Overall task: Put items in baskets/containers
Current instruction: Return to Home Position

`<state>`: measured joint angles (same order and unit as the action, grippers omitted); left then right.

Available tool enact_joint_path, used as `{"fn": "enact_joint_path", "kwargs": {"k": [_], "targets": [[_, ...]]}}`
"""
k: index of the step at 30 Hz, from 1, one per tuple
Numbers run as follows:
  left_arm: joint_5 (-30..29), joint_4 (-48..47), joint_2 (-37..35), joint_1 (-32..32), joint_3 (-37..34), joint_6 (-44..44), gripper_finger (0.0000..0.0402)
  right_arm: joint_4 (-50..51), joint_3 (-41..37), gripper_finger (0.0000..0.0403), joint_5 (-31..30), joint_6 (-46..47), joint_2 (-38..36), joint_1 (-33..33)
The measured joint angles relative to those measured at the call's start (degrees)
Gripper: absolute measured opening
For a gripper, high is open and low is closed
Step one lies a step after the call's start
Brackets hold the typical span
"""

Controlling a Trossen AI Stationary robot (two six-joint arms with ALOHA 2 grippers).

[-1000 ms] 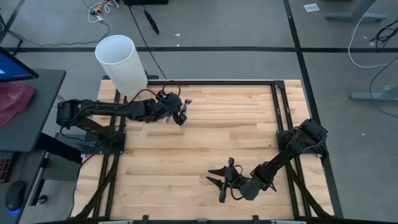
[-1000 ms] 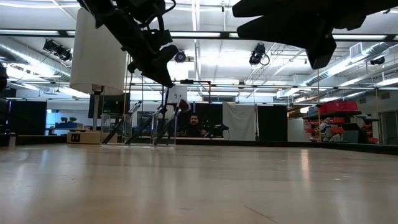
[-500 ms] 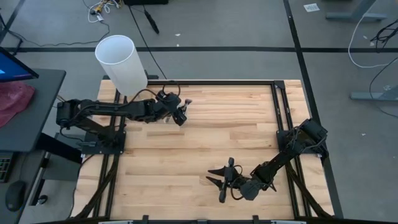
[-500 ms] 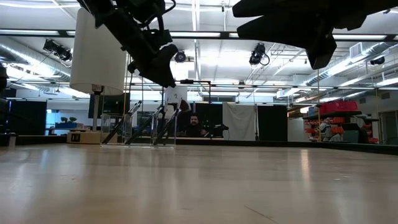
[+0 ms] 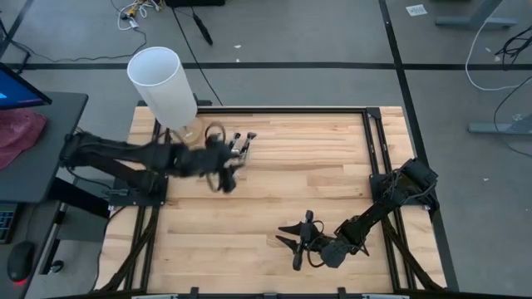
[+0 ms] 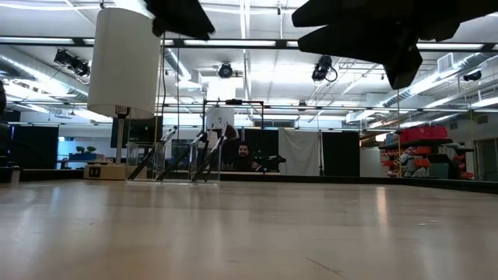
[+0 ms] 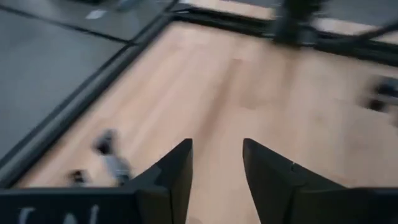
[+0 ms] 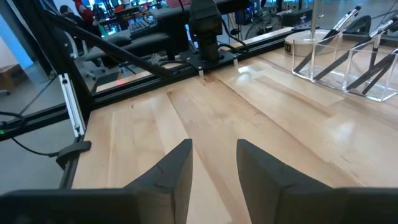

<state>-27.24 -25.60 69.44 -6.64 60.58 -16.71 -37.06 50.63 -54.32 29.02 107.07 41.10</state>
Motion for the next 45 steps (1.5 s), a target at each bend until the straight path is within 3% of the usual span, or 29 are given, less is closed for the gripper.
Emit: {"fn": "enact_joint_path", "kwargs": {"k": [4,11,15,21,28,30,33,37,40,45], "targets": [[-4.5,-1.3,-0.9,-11.3,-1.6,-4.9,0.0124,0.6,0.0,0.0125,1.2,0.7,0.0,0.0],[-15.6,2.3,0.8,-31.3,-9.4,-18.1,0.0094,1.1,0.0,0.0125,10.4,0.2,0.0,0.7],[-17.2,12.5,2.7,-40.6,-14.0,-23.0,0.0082,0.3,0.0,0.0125,17.4,0.1,0.0,2.9],[-18.3,26.7,8.0,-49.7,-16.9,-20.6,0.0068,-2.0,0.0,0.0125,29.5,-2.0,-0.9,7.0],[-23.2,32.8,11.0,-49.6,-17.0,-13.1,0.0056,-1.3,0.0,0.0125,30.4,-13.7,-9.5,8.2],[-21.8,35.6,10.4,-48.3,-16.9,-7.6,0.0052,1.6,-0.1,0.0125,30.3,-17.8,-13.8,8.1],[-15.1,38.6,8.0,-45.9,-16.9,1.8,0.0038,5.4,-1.7,0.0125,29.8,-22.4,-20.3,7.5],[-13.2,37.8,2.2,-42.4,-17.6,9.0,0.0007,8.1,-7.4,0.0125,29.7,-23.9,-29.0,5.5],[-11.1,37.8,-4.1,-39.5,-19.7,11.8,0.0006,6.5,-14.4,0.0120,29.9,-21.3,-35.0,2.8],[-4.9,37.8,-16.9,-34.1,-26.2,12.7,0.0005,0.1,-25.5,0.0100,35.7,-16.0,-44.1,-2.9]]}}
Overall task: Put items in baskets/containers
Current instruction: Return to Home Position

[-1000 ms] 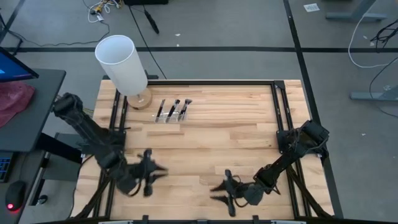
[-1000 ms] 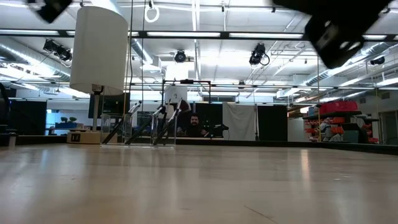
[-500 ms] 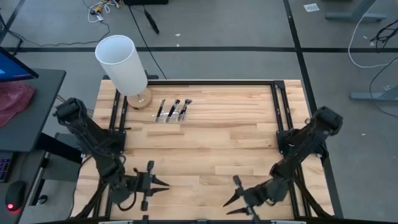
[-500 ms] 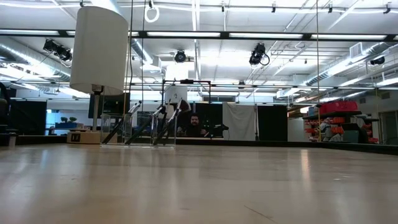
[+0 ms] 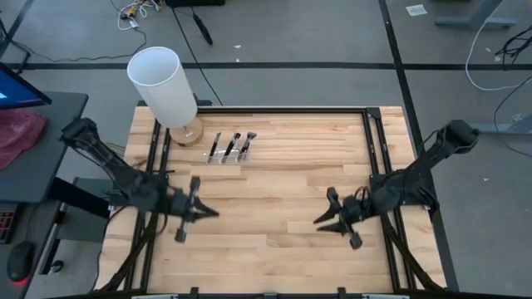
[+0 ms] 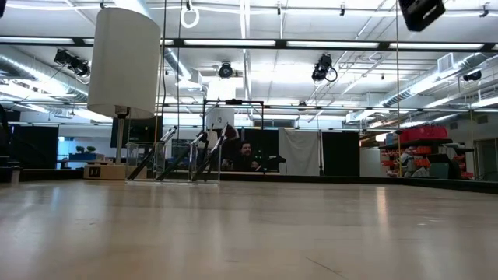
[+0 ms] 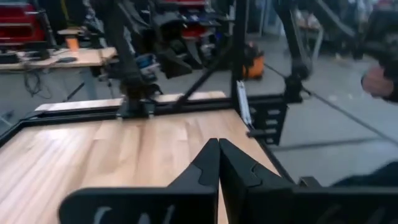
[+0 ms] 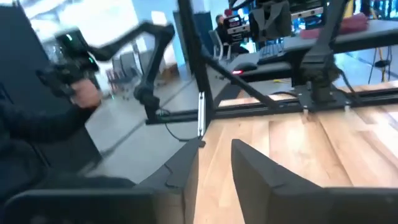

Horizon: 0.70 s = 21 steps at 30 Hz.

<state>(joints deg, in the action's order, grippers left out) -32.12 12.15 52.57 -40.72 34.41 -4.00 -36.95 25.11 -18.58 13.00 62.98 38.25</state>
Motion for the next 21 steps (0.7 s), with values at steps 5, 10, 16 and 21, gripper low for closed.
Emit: {"fn": "enact_joint_path", "kwargs": {"k": [5,10,16,21], "targets": [[2.2,-0.1,-13.4,4.8,-8.2,-1.9,0.0005,-0.6,-6.7,0.0075,0.6,2.1,-9.4,-4.0],[2.4,0.2,-26.6,6.3,-17.2,-4.5,0.0003,-1.0,-11.2,0.0055,3.3,2.2,-17.4,-4.9],[2.1,0.3,-39.0,6.3,-25.8,-6.3,0.0005,-0.5,-16.2,0.0039,3.6,3.0,-24.6,-5.0],[1.8,-0.5,-47.0,9.8,-29.7,-5.6,0.0003,-0.8,-19.9,0.0038,5.0,2.6,-29.2,-7.1]]}}
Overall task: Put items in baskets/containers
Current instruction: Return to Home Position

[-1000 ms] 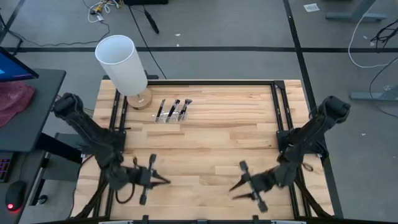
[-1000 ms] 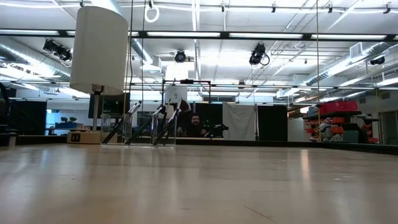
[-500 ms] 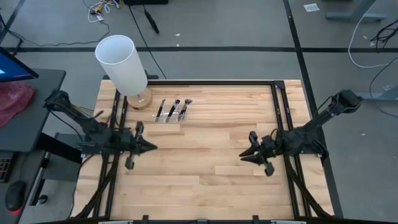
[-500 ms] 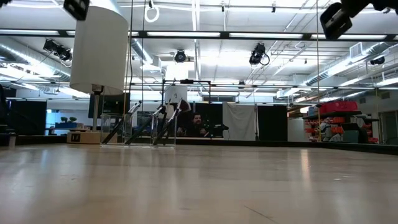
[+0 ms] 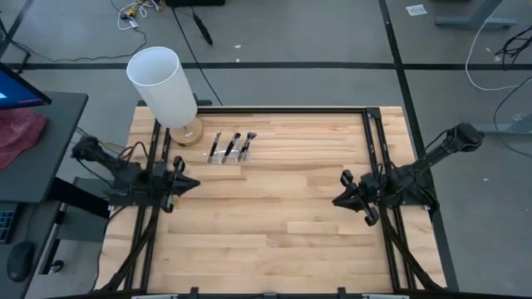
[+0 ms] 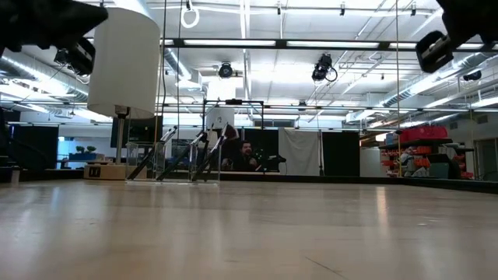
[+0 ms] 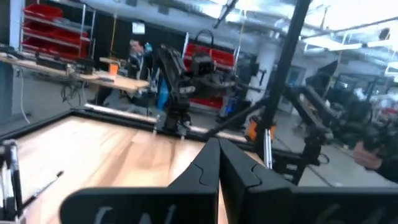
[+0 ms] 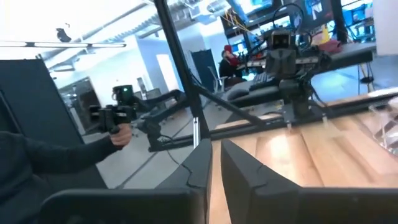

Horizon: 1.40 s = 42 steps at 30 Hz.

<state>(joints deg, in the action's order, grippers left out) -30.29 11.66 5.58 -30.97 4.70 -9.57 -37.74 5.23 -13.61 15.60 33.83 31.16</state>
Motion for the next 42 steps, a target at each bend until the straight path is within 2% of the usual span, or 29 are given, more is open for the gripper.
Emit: {"fn": "enact_joint_path", "kwargs": {"k": [5,13,19,24,27,31,35,42], "targets": [[5.1,-6.4,-5.2,7.6,-0.6,-1.3,0.0002,0.6,-4.5,0.0034,8.5,4.8,-4.7,-5.9],[15.6,-8.1,-5.4,20.2,-0.6,-3.3,0.0001,6.1,-4.3,0.0005,15.9,5.0,-8.7,-13.4],[22.9,-8.1,-5.4,27.3,-0.6,-4.2,0.0001,9.1,-4.3,0.0005,19.0,4.1,-10.9,-17.7],[24.1,-8.2,-5.4,29.4,-0.8,-4.4,0.0001,11.3,-4.3,0.0002,18.6,3.4,-11.4,-19.8],[24.2,-4.4,-5.4,29.8,-4.1,-4.4,0.0001,12.1,-4.3,0.0002,18.6,2.3,-11.4,-19.9],[24.6,-7.2,-4.9,29.9,-4.2,-5.2,0.0001,16.9,-4.3,0.0002,18.8,2.3,-12.1,-20.7],[28.0,-6.3,-5.4,29.9,-4.2,-5.2,0.0001,25.1,-4.3,0.0001,20.9,3.7,-15.5,-22.5],[28.9,-6.1,-5.3,29.8,-4.2,-4.8,0.0001,35.5,-4.3,0.0001,25.7,3.3,-25.5,-25.2]]}}
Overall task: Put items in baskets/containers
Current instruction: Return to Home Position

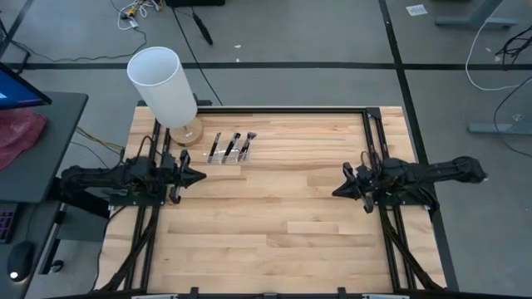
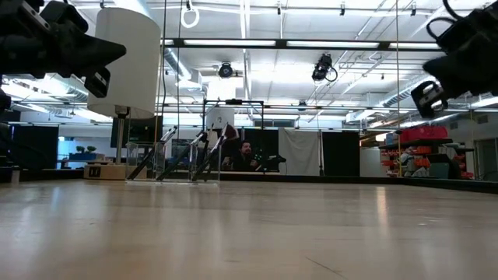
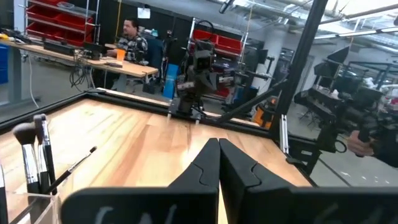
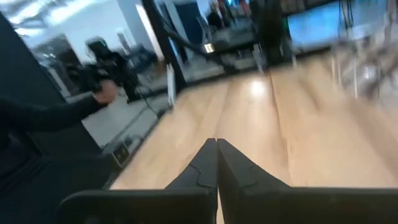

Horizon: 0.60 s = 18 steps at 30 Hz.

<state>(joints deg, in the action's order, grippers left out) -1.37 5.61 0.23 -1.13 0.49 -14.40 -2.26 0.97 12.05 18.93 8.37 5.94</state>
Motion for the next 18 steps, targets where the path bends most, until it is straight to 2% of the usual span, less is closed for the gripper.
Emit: {"fn": "enact_joint_path", "kwargs": {"k": [8,15,18], "targets": [[0.2,0.0,0.0,-0.1,0.0,0.0,0.0002,-0.5,0.1,0.0001,2.0,-10.1,-7.9,-3.3],[0.2,-1.5,0.0,-0.1,0.0,0.0,0.0002,-0.4,0.1,0.0001,1.4,-13.4,-6.4,-8.0],[0.1,-2.5,0.1,-0.1,0.0,0.0,0.0002,-0.3,0.1,0.0001,0.6,-11.1,-5.0,-9.6]]}}
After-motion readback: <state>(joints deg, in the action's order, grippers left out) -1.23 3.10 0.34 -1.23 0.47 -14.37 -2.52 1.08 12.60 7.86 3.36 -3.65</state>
